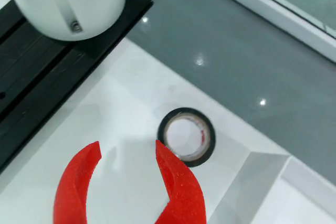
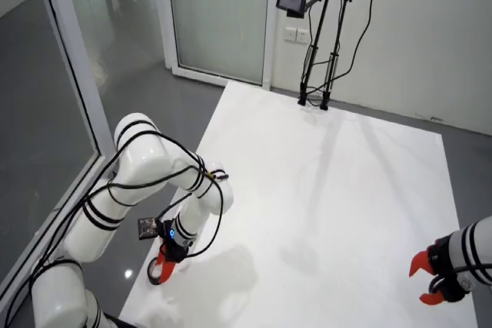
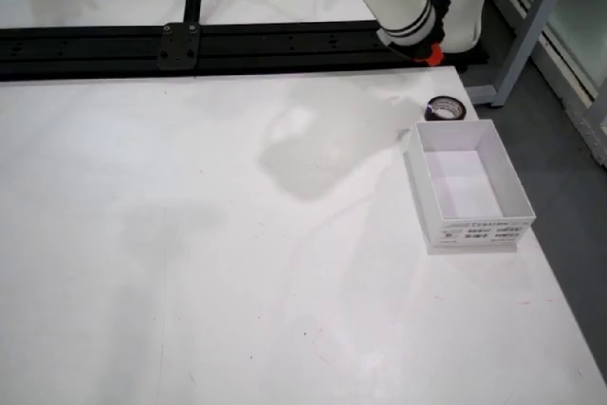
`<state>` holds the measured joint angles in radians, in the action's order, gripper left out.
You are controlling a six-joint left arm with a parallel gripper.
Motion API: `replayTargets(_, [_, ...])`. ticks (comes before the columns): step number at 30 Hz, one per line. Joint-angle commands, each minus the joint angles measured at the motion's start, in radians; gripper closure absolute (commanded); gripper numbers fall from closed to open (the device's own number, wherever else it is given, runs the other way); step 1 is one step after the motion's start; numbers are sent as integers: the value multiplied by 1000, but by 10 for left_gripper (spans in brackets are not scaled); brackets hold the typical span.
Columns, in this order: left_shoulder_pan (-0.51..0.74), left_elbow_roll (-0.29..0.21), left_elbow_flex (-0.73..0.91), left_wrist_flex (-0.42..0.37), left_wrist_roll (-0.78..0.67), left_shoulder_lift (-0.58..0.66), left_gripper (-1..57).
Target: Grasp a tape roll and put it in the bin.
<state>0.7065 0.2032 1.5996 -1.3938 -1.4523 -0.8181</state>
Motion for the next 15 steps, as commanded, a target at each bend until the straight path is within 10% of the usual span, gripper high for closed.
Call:
replayTargets(1, [-61,97,0,18,-8,-76,337])
replayTargets(15, [-4,96,-1,183,-76,-197,340])
